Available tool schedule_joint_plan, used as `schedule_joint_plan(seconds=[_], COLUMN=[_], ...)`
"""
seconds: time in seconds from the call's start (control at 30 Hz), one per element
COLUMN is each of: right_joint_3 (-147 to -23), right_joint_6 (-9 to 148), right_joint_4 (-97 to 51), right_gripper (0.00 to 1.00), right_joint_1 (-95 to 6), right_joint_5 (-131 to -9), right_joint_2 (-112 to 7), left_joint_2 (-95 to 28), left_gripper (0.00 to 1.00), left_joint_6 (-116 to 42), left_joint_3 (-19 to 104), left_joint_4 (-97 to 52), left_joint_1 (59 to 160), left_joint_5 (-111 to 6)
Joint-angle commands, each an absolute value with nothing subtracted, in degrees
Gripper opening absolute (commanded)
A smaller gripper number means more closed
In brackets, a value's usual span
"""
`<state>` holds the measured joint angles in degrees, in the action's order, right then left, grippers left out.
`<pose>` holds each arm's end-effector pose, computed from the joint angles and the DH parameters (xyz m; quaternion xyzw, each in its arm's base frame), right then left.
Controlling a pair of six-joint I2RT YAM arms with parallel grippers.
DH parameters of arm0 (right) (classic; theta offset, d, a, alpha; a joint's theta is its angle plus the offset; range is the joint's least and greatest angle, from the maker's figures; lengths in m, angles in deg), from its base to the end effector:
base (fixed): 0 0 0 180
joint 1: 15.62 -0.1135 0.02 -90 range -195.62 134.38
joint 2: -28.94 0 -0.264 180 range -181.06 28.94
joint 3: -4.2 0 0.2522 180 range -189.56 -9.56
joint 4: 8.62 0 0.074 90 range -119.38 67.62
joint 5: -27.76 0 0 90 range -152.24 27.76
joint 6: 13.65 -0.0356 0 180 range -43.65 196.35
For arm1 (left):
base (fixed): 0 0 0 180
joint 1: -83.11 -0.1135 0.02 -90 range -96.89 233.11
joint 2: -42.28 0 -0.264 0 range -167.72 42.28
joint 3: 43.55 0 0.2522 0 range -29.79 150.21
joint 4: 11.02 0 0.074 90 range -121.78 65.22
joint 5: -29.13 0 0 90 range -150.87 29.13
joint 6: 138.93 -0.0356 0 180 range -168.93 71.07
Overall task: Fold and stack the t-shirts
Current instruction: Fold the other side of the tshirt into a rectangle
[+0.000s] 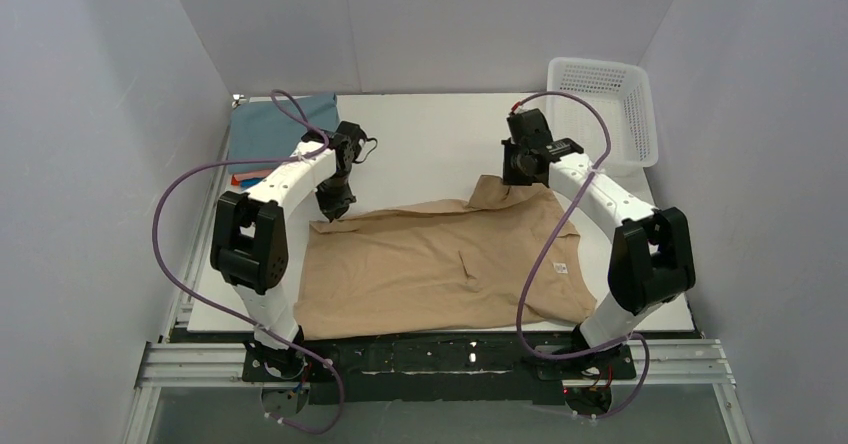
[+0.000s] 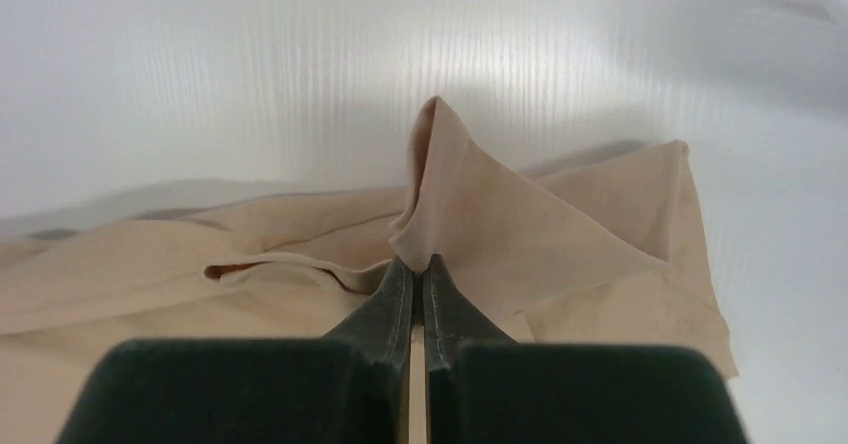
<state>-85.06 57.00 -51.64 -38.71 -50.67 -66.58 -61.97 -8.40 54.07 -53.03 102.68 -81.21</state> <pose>0.3405 0.1374 0.2663 0.0046 0.9334 0.0372 0.3569 0.3871 -0.1245 0.2597 -0.2288 0.8942 -0.0311 0.3836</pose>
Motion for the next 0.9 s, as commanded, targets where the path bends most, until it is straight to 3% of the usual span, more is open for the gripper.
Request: schedule_joint_plan(seconds=[0.0, 0.63, 0.87], right_joint_3=[-79.50, -63.41, -56.78], right_joint_6=[56.33, 53.90, 52.20], right_joint_4=[-48.95, -52.60, -50.69], right_gripper=[0.01, 0.01, 0.02], right_joint_1=[-39.78, -41.37, -41.89], right_joint_5=[-49.36, -51.01, -54.18], right_joint_2=[-59.37, -39.12, -37.18], left_joint_2=[-57.89, -45.45, -43.90], left_gripper=[0.00, 0.00, 0.07], left_joint_6=[-8.95, -2.84, 0.84], left_joint_3=[48.62, 32.85, 27.57], left_joint_4=[-55.29, -54.36, -53.79], left_joint_1=[103.96, 109.27, 111.63], left_joint_5=[-81.40, -83.92, -84.23])
